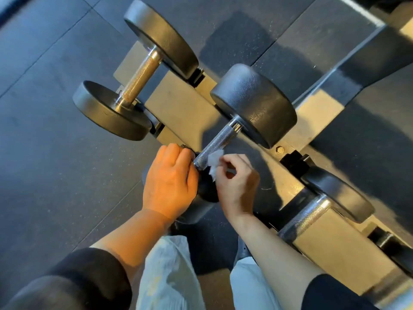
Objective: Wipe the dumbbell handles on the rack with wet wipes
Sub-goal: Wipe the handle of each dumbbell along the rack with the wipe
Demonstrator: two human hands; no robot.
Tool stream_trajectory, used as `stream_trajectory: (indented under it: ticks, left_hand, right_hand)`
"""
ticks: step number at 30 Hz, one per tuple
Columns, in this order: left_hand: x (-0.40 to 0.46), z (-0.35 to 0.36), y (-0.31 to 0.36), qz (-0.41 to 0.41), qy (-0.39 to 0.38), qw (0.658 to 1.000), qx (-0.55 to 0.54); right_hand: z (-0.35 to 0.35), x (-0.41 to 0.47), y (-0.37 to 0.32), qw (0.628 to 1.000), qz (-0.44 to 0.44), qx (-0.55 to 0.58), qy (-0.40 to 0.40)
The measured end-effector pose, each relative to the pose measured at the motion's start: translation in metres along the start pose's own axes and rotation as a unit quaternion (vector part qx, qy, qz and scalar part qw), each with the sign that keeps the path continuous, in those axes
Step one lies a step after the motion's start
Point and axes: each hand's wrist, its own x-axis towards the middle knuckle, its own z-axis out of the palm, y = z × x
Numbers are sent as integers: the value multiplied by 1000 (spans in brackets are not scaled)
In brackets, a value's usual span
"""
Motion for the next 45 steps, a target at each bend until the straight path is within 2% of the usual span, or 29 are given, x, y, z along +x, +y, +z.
stream_trajectory:
  ticks: [2, 4, 10, 12, 15, 18, 21, 22, 25, 27, 32, 36, 38, 40, 43, 45]
  left_hand:
    - [1, -1, 1, -3, 0, 1000, -21]
    - [2, -2, 2, 0, 8, 1000, -28]
    - [-1, -2, -2, 30, 14, 999, -37]
    - [-2, -3, -4, 41, 8, 997, -58]
    - [-3, -4, -11, 73, -5, 993, -88]
    - [-2, -5, -15, 69, -10, 990, -121]
    - [-1, -9, -19, 58, -31, 980, -186]
    - [2, -11, -22, 55, -38, 975, -211]
    - [18, -13, -36, 39, -41, 967, -248]
    - [27, -12, -45, 34, -43, 971, -234]
    - [27, -9, -48, 46, -65, 975, -207]
    - [27, -9, -49, 27, -69, 975, -208]
    - [27, -8, -49, 24, -69, 976, -205]
    - [27, -9, -49, 25, -64, 975, -209]
    - [27, -7, -52, 24, -63, 972, -223]
    - [28, -4, -54, 26, -64, 971, -230]
  right_hand:
    - [-1, 9, -9, 997, 14, 22, 72]
    - [3, 20, -12, 992, -11, 4, 129]
    - [26, 21, -19, 974, -13, -65, 216]
    - [28, 15, -22, 977, -3, -76, 199]
    - [29, -4, -28, 991, 53, -51, 114]
    - [28, -18, -32, 992, 113, -32, 47]
    - [23, -19, -38, 989, 124, -78, 32]
    - [23, -18, -41, 987, 110, -102, 57]
    - [23, -7, -52, 971, 40, -114, 205]
    - [26, 6, -52, 960, 2, -126, 250]
    - [38, 18, -48, 951, -2, -244, 188]
    - [33, 1, -53, 967, 32, -236, 84]
    - [32, -8, -54, 970, 75, -229, 13]
    - [32, -12, -56, 972, 121, -200, -27]
    - [31, -10, -62, 969, 103, -221, -32]
    - [32, -4, -72, 972, 38, -228, 35]
